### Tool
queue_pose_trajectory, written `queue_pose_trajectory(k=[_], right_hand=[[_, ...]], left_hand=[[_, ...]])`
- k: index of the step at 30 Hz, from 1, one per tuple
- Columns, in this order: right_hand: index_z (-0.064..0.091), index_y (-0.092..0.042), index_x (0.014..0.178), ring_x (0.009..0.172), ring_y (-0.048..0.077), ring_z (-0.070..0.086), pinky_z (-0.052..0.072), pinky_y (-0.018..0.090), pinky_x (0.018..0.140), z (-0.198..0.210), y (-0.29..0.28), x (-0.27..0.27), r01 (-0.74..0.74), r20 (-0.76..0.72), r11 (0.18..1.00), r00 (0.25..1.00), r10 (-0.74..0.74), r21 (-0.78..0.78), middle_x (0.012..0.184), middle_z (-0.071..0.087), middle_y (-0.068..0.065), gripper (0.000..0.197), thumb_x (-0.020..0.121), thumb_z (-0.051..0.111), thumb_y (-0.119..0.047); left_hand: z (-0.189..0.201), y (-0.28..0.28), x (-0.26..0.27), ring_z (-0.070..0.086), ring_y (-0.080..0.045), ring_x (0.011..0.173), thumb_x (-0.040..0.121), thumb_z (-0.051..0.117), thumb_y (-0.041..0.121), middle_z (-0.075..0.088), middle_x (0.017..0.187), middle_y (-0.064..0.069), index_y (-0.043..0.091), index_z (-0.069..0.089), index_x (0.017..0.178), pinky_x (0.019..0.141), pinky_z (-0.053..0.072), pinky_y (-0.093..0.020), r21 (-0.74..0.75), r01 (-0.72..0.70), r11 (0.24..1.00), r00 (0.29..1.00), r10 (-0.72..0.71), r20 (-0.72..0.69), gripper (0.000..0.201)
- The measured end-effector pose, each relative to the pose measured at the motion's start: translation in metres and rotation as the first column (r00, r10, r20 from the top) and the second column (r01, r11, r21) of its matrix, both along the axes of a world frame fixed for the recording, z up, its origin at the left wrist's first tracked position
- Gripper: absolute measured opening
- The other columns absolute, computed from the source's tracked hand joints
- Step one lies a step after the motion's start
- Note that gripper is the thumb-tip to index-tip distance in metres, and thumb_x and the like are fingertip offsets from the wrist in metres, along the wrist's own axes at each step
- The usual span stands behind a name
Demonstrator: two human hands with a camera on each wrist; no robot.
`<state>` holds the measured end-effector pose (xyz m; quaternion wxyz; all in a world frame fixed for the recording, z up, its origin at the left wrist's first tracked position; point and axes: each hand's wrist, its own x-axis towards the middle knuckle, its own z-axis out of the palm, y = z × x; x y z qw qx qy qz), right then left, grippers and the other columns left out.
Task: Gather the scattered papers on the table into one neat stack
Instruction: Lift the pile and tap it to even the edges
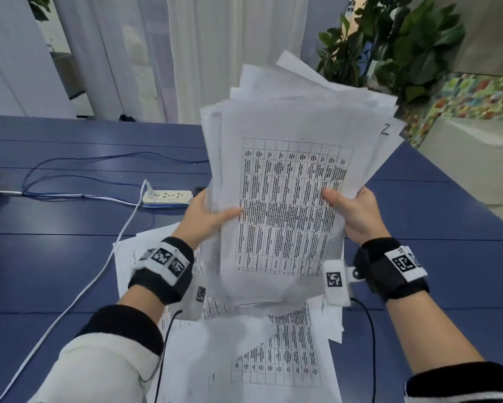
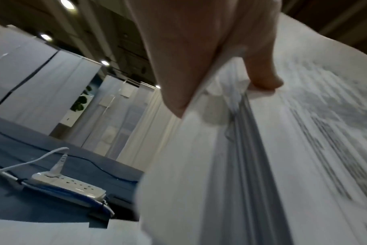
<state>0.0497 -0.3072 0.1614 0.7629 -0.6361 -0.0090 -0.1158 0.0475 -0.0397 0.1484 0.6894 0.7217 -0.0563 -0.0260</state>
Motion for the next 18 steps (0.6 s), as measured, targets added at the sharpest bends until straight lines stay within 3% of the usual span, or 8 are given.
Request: queue_pose_trajectory(k=[4, 7, 10, 14, 18], right_hand=[[0.065, -0.014, 0.091, 0.079, 0.007, 0.071, 0.054, 0.018, 0.07, 0.014, 0.005, -0.001, -0.03, -0.017, 1.0, 0.999, 0.03, -0.008, 0.082, 0.075, -0.006, 0.063, 0.037, 0.088, -0.038], [0.065, -0.01, 0.096, 0.084, 0.013, 0.071, 0.057, 0.028, 0.08, 0.007, 0.002, 0.009, 0.006, -0.091, 1.0, 0.996, -0.005, 0.009, 0.085, 0.075, -0.001, 0.063, 0.041, 0.085, -0.03], [0.062, -0.002, 0.11, 0.103, 0.027, 0.065, 0.046, 0.046, 0.099, -0.013, -0.002, 0.015, 0.059, -0.274, 0.997, 0.959, -0.071, -0.052, 0.105, 0.07, 0.011, 0.065, 0.053, 0.087, -0.022], [0.059, -0.001, 0.113, 0.104, 0.03, 0.063, 0.046, 0.05, 0.098, -0.053, -0.002, 0.011, 0.051, -0.462, 0.993, 0.882, -0.092, -0.102, 0.108, 0.068, 0.014, 0.101, 0.025, 0.095, -0.037], [0.057, 0.003, 0.111, 0.1, 0.026, 0.062, 0.044, 0.04, 0.1, -0.094, 0.003, -0.004, -0.006, -0.575, 0.985, 0.813, -0.097, -0.174, 0.107, 0.067, 0.013, 0.056, 0.064, 0.084, -0.011]], left_hand=[[0.016, 0.012, 0.007, 0.069, -0.001, 0.081, 0.075, 0.069, 0.005, 0.074, 0.086, 0.011, 0.019, 0.057, 0.103, 0.08, 0.055, -0.019, -0.049, 0.189, 0.981, 0.978, -0.192, -0.081, 0.034], [0.024, 0.011, 0.009, 0.071, -0.009, 0.079, 0.073, 0.066, 0.007, 0.075, 0.086, 0.005, 0.017, 0.061, 0.1, 0.08, 0.055, -0.024, -0.088, 0.276, 0.957, 0.946, -0.286, -0.154, 0.029], [0.018, 0.009, 0.011, 0.067, -0.02, 0.093, 0.079, 0.067, 0.006, 0.07, 0.108, -0.008, 0.01, 0.062, 0.106, 0.088, 0.053, -0.032, -0.022, 0.243, 0.97, 0.947, -0.243, -0.21, 0.028], [-0.023, 0.011, 0.005, 0.064, -0.02, 0.103, 0.084, 0.064, 0.011, 0.066, 0.115, -0.007, 0.01, 0.058, 0.12, 0.1, 0.045, -0.04, 0.144, 0.146, 0.979, 0.961, -0.106, -0.256, 0.036], [-0.075, 0.016, -0.014, 0.049, -0.021, 0.121, 0.084, 0.065, 0.02, 0.049, 0.133, -0.001, 0.01, 0.041, 0.136, 0.106, 0.034, -0.035, 0.312, 0.153, 0.938, 0.917, -0.017, -0.398, 0.058]])
